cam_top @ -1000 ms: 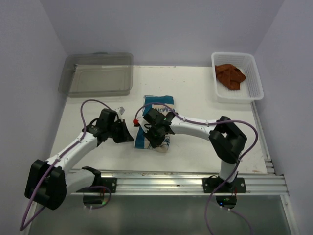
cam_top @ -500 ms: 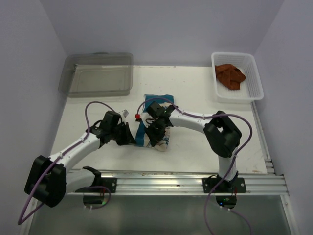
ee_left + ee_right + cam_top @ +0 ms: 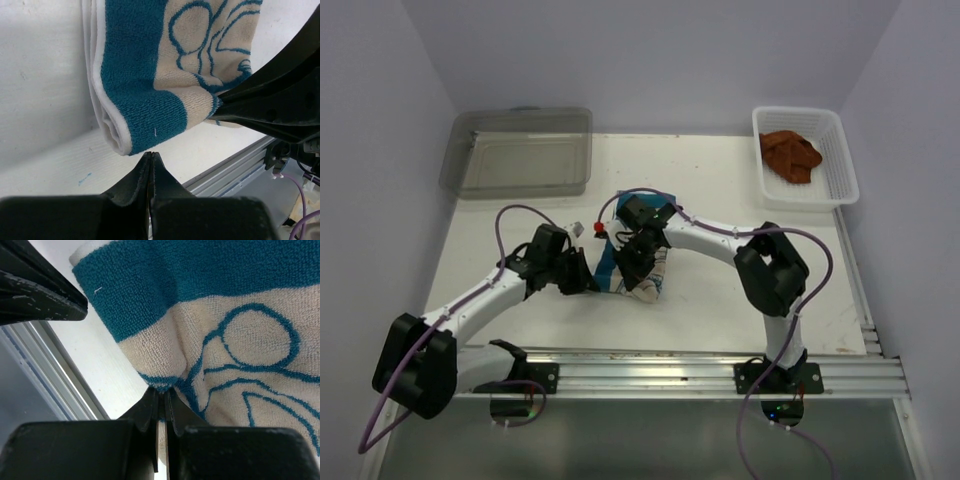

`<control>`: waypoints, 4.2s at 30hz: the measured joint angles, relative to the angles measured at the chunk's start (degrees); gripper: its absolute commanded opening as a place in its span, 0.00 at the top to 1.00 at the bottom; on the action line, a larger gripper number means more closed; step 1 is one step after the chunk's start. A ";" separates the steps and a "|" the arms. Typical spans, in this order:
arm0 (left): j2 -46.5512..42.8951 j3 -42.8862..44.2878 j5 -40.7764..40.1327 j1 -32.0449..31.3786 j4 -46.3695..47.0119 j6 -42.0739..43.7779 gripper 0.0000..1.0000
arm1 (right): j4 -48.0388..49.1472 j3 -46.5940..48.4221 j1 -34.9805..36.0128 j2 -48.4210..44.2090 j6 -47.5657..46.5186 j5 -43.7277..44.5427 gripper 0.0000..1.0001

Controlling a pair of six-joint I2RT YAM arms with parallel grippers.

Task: Roll the towels
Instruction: Roll the towel

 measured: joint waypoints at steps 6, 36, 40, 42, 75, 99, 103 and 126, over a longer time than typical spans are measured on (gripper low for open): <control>3.34 2.84 -0.02 -0.02 0.74 0.52 1.00 | -1.22 1.25 -0.87 1.66 -0.13 -0.17 1.00; 19.63 10.19 -1.07 0.00 4.72 3.10 1.00 | -3.21 5.25 -4.63 6.88 -0.72 -4.50 0.98; 22.23 10.58 -0.87 0.13 5.86 3.08 1.00 | -2.93 5.22 -4.87 6.91 -0.44 -4.13 0.75; 23.02 10.62 -0.57 0.31 6.32 3.08 1.00 | -2.08 4.50 -4.85 6.47 -0.02 -3.54 0.68; 24.11 10.71 1.64 2.03 7.23 3.08 1.00 | 13.33 -15.06 3.26 -8.41 0.74 20.15 0.63; 14.56 8.63 0.87 3.15 3.39 3.50 1.00 | 12.68 -16.70 3.28 -9.90 2.89 4.48 1.00; 11.89 8.15 0.85 3.15 2.99 3.50 1.00 | 11.04 -15.69 1.03 -9.90 4.33 -1.05 1.00; 2.10 4.20 1.29 2.23 5.38 3.02 1.00 | 16.74 -18.51 -8.68 -4.72 11.72 -22.75 1.00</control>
